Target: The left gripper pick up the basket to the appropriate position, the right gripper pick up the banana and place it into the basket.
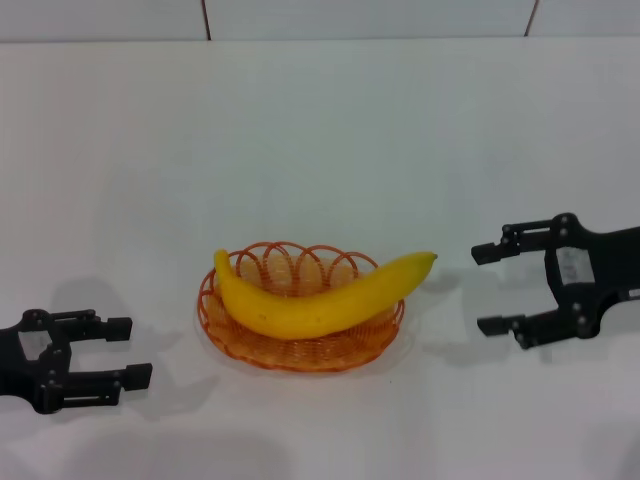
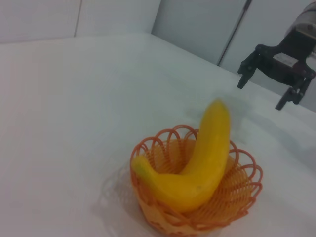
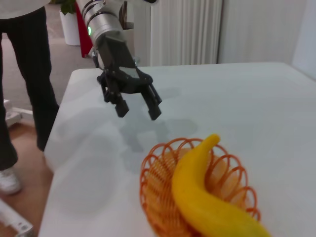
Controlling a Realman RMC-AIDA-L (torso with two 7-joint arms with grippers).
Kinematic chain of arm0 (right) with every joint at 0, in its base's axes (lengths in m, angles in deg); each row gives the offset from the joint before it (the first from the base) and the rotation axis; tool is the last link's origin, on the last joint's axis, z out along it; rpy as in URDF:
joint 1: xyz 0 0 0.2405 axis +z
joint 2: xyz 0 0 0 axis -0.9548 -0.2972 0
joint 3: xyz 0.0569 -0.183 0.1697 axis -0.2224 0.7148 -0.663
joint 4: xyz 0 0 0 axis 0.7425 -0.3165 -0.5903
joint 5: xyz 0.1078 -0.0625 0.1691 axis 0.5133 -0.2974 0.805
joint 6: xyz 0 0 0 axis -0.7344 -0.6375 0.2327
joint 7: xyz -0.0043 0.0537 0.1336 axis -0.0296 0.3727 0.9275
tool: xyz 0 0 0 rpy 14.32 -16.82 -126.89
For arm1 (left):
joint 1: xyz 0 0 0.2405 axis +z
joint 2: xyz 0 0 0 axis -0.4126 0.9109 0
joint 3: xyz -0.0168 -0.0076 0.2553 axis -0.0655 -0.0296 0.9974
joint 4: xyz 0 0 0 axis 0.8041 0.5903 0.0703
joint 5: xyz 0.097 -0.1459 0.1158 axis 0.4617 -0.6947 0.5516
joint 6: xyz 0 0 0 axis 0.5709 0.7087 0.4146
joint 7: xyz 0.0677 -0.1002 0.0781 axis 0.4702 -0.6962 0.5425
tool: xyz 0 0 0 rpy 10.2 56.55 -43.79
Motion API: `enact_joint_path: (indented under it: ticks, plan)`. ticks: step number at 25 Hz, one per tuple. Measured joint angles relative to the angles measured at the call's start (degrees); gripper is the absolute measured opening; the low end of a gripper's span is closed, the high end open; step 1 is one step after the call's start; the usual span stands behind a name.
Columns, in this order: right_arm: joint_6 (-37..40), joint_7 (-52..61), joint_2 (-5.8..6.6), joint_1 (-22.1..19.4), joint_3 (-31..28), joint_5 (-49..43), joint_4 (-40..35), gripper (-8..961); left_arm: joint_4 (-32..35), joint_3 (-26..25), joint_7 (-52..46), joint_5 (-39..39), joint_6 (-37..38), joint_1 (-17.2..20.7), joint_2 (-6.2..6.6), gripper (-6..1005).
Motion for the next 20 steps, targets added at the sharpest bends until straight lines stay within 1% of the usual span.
enact_joint_path:
  ticks: [1,3,6,9,11,14,20]
  plan:
    - [0.0,0.0,0.07,0.5,0.2,-1.1,1.0,654,0.0,0.0,0.0,-0.1,0.0,0.0,0.0,757]
    - [-0.3,-0.1,0.08,1.1,0.0,-2.0,1.8,801,0.0,0.1,0.0,-0.2,0.0,0.0,-0.01,757]
    - [-2.7,-0.2,0.05,1.8,-0.2,-2.9,3.0,847,0.0,0.4,0.0,0.0,0.1,0.0,-0.03,757]
    - [-4.8,-0.3,-0.15,1.7,-0.2,-3.1,3.0,892,0.0,0.4,1.1,-0.1,0.6,0.0,-0.05,757]
    - [-5.4,-0.4,-0.23,1.5,-0.3,-3.0,3.6,892,0.0,0.3,3.8,-0.3,1.1,0.0,-0.13,757]
    - [-5.8,-0.7,-0.35,1.5,-0.4,-2.8,4.8,892,-0.4,0.0,10.7,-1.7,1.3,1.0,-0.5,757]
    - [-7.2,-2.0,-0.75,1.5,-0.4,-2.7,6.8,892,-4.2,-1.2,18.8,-5.3,0.3,1.4,-0.53,757]
